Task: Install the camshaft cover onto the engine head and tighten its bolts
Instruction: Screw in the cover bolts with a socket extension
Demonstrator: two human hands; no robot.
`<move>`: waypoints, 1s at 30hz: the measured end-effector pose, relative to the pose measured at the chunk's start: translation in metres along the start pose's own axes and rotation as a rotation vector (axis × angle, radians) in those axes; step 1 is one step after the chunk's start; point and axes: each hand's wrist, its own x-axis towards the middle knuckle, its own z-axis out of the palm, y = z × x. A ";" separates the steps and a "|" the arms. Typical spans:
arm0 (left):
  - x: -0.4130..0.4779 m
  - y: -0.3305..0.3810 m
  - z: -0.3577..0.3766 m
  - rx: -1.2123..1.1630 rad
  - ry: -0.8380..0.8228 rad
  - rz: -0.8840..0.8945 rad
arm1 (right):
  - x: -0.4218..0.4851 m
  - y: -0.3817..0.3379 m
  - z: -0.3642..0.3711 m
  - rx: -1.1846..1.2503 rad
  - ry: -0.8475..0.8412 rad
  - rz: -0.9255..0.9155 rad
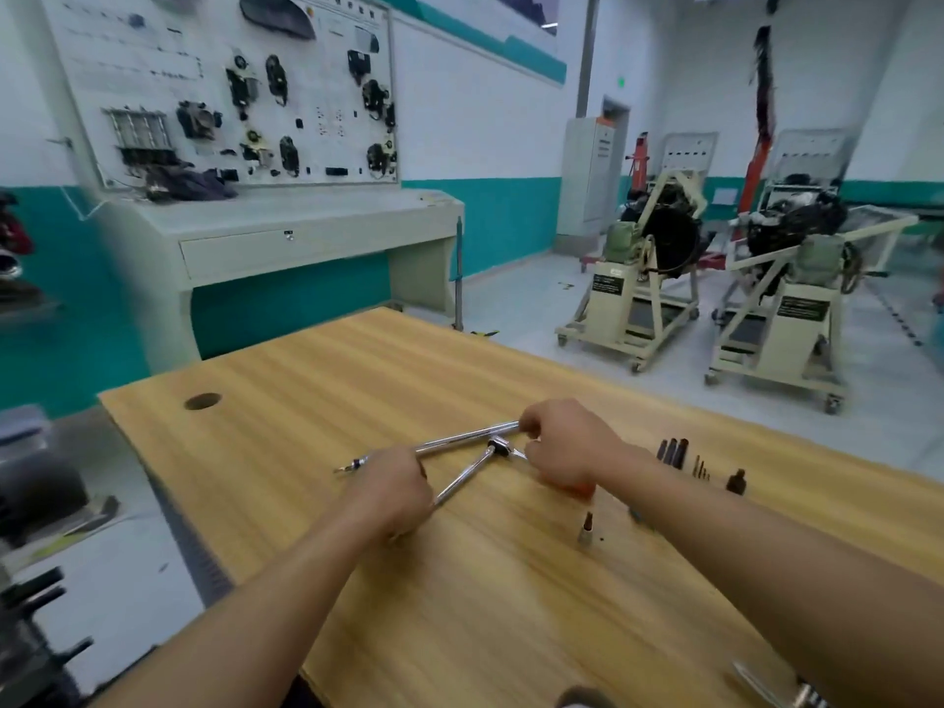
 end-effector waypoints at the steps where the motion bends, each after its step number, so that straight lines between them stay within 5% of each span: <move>1: 0.003 0.000 0.002 -0.017 0.021 0.005 | 0.009 0.001 0.007 -0.035 -0.023 0.019; 7: 0.020 0.022 0.016 0.013 -0.002 0.067 | 0.052 -0.006 0.035 -0.056 -0.173 0.023; 22: 0.007 0.036 0.021 0.485 0.167 0.212 | 0.042 -0.013 0.035 -0.027 -0.131 0.111; 30: -0.015 0.017 -0.031 0.093 0.258 0.107 | 0.030 -0.022 0.043 -0.003 -0.107 0.096</move>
